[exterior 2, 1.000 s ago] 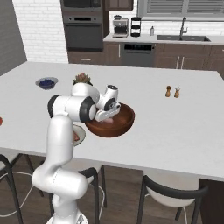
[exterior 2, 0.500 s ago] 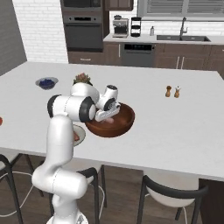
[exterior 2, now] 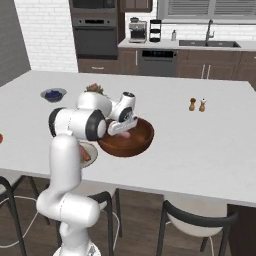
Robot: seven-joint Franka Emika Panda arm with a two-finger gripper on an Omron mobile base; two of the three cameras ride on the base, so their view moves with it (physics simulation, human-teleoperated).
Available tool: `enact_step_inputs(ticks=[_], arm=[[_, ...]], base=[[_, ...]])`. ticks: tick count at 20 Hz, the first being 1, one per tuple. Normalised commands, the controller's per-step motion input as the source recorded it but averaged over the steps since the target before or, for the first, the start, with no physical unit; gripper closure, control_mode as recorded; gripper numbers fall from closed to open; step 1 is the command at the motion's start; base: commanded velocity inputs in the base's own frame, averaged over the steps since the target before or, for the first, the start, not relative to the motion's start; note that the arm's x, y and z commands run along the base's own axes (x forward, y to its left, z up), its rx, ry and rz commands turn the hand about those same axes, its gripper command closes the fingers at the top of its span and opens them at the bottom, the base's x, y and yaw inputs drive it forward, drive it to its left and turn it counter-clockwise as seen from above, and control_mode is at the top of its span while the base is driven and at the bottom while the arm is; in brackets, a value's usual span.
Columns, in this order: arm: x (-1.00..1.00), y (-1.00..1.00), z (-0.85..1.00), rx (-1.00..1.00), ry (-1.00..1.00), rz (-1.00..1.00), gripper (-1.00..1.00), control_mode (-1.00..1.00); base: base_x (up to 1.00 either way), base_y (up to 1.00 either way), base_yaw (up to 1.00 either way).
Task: Place one bun and one sausage from the bowl on each plate.
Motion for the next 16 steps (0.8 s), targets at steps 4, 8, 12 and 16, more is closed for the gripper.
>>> enact_step_inputs(ticks=[4,8,12,16], arm=[[-0.61,0.0,0.94,0.0,0.05,-0.18,1.0,-1.0],[-0.68,0.0,0.69,0.0,0.09,-0.26,1.0,-1.0],[-0.58,0.18,0.46,0.0,0.07,-0.36,1.0,-1.0],[-0.67,0.16,0.47,0.0,0.08,-0.43,1.0,-1.0]], base=[[0.0,0.0,0.0],[0.0,0.0,0.0],[0.0,0.0,0.0],[0.0,0.0,0.0]])
